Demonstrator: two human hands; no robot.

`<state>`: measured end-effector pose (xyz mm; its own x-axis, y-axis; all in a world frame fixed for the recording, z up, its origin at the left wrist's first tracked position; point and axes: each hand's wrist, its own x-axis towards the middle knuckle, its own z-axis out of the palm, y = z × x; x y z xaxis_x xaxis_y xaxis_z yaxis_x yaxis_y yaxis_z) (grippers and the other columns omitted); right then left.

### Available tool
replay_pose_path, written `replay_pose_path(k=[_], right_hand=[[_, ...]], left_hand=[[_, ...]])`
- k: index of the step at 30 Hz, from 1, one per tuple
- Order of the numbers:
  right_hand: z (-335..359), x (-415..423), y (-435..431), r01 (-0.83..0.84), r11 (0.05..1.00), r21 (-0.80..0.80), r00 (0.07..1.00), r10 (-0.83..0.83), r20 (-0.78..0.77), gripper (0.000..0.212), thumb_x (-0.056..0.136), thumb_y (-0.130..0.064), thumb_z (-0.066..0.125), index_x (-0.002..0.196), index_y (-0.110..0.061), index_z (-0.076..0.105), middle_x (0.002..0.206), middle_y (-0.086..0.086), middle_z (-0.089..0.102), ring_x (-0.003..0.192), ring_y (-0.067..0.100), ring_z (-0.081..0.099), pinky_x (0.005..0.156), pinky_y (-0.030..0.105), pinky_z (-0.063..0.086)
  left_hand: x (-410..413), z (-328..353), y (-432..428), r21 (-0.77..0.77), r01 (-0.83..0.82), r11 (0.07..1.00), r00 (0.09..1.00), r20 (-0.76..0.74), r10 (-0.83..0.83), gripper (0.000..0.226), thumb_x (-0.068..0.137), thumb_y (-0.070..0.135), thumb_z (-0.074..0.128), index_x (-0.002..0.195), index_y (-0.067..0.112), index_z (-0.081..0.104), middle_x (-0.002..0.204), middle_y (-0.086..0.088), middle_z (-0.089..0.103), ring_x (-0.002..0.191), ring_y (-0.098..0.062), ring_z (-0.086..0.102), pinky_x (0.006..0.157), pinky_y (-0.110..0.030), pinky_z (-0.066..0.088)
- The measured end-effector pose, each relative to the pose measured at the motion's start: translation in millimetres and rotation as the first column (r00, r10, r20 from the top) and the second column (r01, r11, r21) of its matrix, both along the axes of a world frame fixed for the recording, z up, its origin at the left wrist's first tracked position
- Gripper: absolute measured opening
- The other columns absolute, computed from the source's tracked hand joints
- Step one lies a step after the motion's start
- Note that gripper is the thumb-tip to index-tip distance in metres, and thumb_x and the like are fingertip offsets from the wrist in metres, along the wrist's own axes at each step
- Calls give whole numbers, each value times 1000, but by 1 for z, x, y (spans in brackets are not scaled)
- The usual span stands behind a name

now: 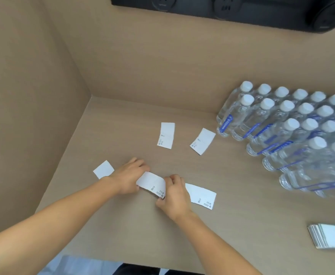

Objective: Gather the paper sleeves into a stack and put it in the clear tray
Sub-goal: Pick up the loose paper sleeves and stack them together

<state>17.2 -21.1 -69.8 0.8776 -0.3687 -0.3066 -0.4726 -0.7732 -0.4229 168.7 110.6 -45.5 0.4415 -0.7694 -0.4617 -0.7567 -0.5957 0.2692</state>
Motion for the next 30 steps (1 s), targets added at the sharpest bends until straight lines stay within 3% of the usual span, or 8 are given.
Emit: replay_pose_path(k=[5,12,17,25,30], right_hand=[[9,-34,-48,68,997,34,998,-68,13,56,75,-21,64,128,-15,48,130,2,41,124,20,37,83,33,51],[19,-82,-102,150,987,55,989,-151,1,58,73,-19,62,130,-20,48,130,1,40,125,20,38,88,36,51],[16,-98,-115,162,983,82,987,-163,9,53,72,-15,60,124,-23,51,128,0,40,121,21,41,85,38,51],[4,-100,-113,150,982,111,989,-148,-24,43,73,-11,55,115,-17,53,122,1,41,113,23,43,85,37,50],[-3,-101,-114,230,952,203,973,-222,-62,36,74,-12,51,110,-12,57,109,-1,42,99,23,50,84,31,49]], left_hand=[[-21,5,-41,-62,-7,998,991,-137,-2,48,75,14,65,119,22,49,113,9,38,102,-15,48,83,-35,50],[-61,6,-94,-162,47,986,982,-174,-75,53,72,28,71,120,21,50,110,10,37,94,-12,49,82,-35,50],[-79,-3,-107,-141,47,989,986,-153,-68,57,71,31,71,122,20,49,113,11,37,97,-14,50,81,-39,52],[-91,-19,-98,-146,36,989,997,-63,-45,51,77,29,65,125,20,50,121,5,41,118,-14,38,79,-29,48],[-94,-30,-97,-204,-20,979,991,-137,-9,39,79,18,64,117,15,54,115,3,41,106,-12,41,83,-23,42]])
